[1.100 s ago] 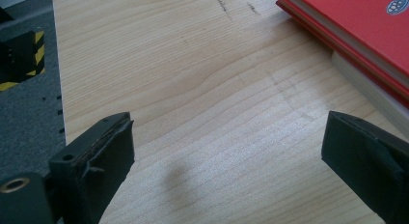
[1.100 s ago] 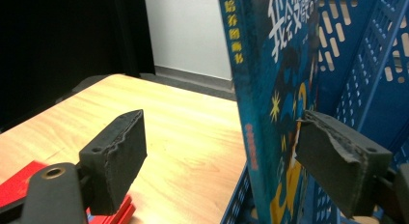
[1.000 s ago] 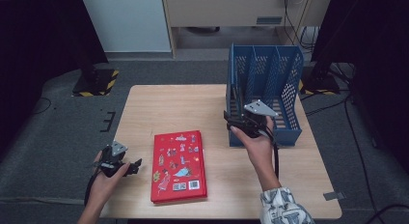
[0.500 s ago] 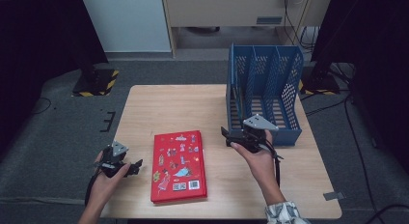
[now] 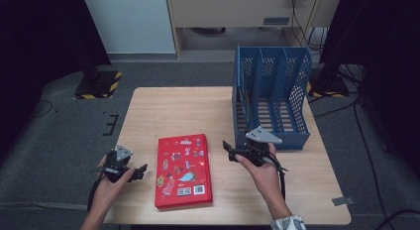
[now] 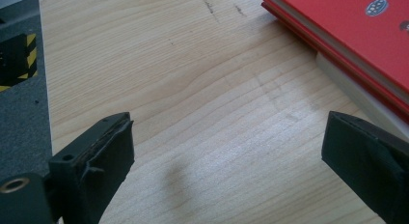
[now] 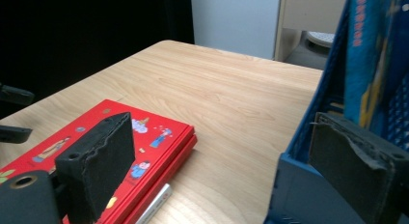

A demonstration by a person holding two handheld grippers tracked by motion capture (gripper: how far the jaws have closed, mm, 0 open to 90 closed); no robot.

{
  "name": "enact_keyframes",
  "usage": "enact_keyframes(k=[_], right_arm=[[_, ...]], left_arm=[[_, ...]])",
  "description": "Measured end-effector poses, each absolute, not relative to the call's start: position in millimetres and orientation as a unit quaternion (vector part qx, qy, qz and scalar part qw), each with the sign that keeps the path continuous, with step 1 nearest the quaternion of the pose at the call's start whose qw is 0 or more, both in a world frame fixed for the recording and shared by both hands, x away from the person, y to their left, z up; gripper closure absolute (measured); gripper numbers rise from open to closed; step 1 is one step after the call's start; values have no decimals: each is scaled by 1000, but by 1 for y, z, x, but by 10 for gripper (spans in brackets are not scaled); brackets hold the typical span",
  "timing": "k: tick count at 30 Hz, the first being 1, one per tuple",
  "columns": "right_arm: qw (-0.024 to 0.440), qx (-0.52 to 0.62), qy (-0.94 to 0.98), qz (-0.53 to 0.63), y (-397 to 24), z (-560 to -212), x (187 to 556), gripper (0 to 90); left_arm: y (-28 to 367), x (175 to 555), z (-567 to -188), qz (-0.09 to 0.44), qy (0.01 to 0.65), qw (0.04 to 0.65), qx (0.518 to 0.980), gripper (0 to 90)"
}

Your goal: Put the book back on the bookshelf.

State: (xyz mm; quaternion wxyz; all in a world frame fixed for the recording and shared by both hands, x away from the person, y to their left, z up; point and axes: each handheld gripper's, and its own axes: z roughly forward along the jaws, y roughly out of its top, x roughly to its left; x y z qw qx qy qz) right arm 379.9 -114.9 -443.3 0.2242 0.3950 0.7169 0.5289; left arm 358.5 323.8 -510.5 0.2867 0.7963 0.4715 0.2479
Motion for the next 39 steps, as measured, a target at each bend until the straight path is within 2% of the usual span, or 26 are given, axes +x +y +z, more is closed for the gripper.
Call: enact_keyframes(k=[12, 18, 24, 28, 39], right_arm=[[198, 367, 743, 524, -100, -460, 364, 208], [160, 351, 768, 510, -90, -475, 358, 259], [126, 342, 786, 499, -78, -486, 355, 254], [108, 338, 794, 493, -70, -492, 353, 215], [75, 320, 820, 468, -48, -507, 350, 168]], left_arm=[[310, 350, -504, 233, 462, 308, 798, 51], [294, 340, -498, 220, 441, 329, 806, 66], [280, 337, -497, 188, 423, 354, 813, 76], [274, 337, -499, 161, 410, 371, 817, 86], [266, 341, -508, 123, 416, 377, 818, 75]])
